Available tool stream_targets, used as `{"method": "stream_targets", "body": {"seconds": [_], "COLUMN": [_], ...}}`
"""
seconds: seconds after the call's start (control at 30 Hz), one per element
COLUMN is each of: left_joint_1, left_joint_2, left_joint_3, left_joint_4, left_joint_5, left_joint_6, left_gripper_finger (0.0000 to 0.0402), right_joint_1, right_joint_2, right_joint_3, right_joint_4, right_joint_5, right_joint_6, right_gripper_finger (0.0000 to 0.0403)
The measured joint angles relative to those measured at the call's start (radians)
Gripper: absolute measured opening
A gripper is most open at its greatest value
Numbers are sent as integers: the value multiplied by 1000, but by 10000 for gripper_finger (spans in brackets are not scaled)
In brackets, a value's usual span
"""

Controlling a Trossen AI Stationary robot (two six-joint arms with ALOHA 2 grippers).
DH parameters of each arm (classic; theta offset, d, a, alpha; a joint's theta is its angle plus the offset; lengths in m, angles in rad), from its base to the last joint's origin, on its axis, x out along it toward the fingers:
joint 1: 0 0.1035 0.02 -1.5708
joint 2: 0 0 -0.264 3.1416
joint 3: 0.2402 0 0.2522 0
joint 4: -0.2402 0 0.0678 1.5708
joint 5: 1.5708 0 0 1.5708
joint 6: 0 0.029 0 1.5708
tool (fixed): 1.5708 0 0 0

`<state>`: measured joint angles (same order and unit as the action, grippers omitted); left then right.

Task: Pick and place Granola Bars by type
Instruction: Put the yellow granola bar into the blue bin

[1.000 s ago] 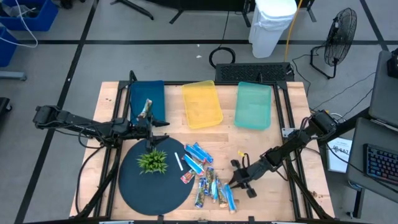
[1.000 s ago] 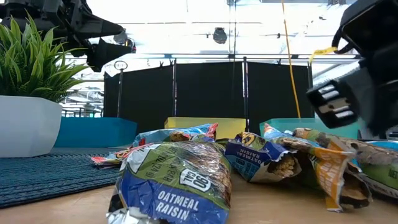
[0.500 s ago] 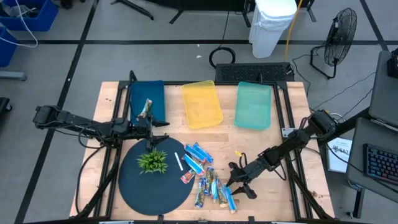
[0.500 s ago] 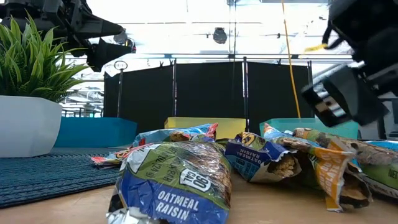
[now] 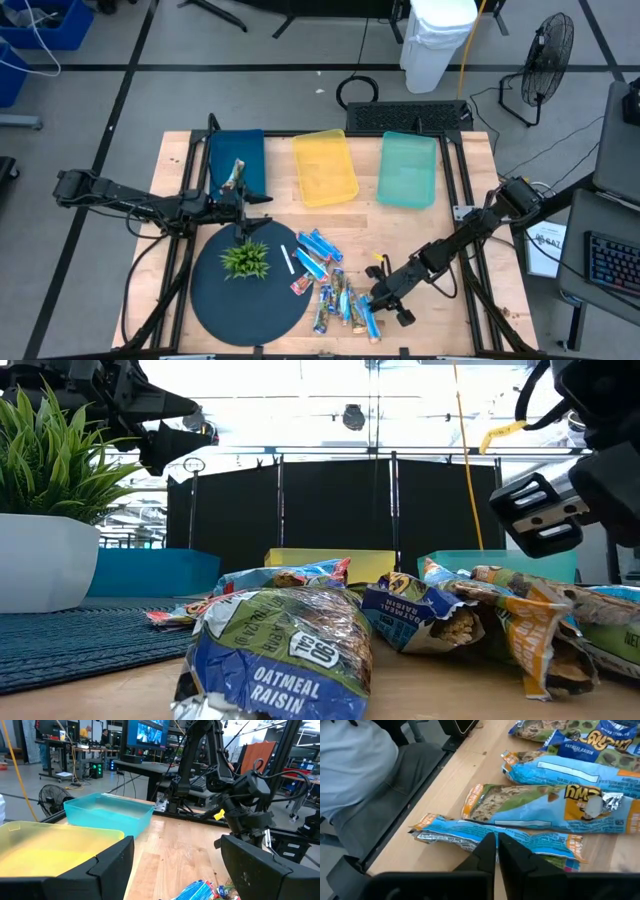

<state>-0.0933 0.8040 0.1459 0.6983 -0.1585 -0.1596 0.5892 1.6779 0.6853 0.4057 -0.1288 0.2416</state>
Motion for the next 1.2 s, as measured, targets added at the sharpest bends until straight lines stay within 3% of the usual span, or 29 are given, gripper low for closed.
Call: {"method": "stream_targets", "body": {"seconds": [0.47, 0.7, 0.93, 1.2], "left_joint_1": [0, 0, 0, 0], "left_joint_2": [0, 0, 0, 0], "left_joint_3": [0, 0, 0, 0], "left_joint_4": [0, 0, 0, -24], "left_joint_5": [0, 0, 0, 0], "left_joint_6": [-1, -1, -1, -2], "left_gripper_finger": [294, 294, 294, 294], "right_joint_1": [-40, -66, -74, -75], "right_joint_2": [6, 4, 4, -54], "right_joint_3": [-2, -2, -4, -4], "right_joint_4": [-67, -192, -231, -219], "right_joint_5": [91, 321, 644, 678], "right_joint_6": [-3, 5, -52, -127], "right_gripper_finger": [0, 0, 0, 6]}}
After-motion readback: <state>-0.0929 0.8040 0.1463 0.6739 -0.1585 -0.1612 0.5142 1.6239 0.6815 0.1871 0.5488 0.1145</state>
